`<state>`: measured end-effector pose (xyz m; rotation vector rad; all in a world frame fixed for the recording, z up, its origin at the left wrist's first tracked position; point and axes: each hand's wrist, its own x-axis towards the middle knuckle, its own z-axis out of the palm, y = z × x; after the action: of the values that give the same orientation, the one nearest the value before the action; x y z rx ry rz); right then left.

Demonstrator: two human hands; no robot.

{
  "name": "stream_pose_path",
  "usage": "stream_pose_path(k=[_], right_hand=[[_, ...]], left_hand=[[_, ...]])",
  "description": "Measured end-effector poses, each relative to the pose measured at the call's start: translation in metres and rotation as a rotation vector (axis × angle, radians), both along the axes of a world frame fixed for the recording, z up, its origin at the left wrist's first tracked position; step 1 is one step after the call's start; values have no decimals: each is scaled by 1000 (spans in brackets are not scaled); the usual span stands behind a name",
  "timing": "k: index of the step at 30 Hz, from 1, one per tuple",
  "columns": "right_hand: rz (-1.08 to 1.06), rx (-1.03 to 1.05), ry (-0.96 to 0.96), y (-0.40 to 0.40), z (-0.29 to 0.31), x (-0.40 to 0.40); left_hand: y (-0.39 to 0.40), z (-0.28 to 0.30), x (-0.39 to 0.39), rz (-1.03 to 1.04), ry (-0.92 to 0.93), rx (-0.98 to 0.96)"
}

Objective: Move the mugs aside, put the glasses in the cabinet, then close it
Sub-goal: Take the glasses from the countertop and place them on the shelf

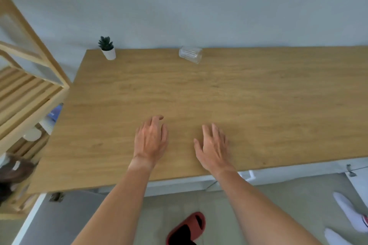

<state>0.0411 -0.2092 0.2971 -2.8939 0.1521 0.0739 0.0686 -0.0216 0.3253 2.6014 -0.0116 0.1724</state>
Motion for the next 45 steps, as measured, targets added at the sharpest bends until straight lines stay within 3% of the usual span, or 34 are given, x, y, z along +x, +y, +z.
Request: stream_pose_path(k=[6,11,15,23,30,45], right_hand=[[61,-8,51,-37,-20,93],[71,-29,-75,-41,-31,96],[72,-44,-48,-42,-35,102],[78,-29,-30,-43,-40,106],[85,-28,-23,-45,-39,106],[49,-18,-21,-42,-35,99]], left_hand=[[-41,2,146,-64,-41,137],[-67,2,247,-85,-26,363],[-91,6,307,-64,-31,394],[-129,3,387,-321,18,492],[-137,-7,373,-195,-80,365],[-84,-24,173,-19,-278,-312]])
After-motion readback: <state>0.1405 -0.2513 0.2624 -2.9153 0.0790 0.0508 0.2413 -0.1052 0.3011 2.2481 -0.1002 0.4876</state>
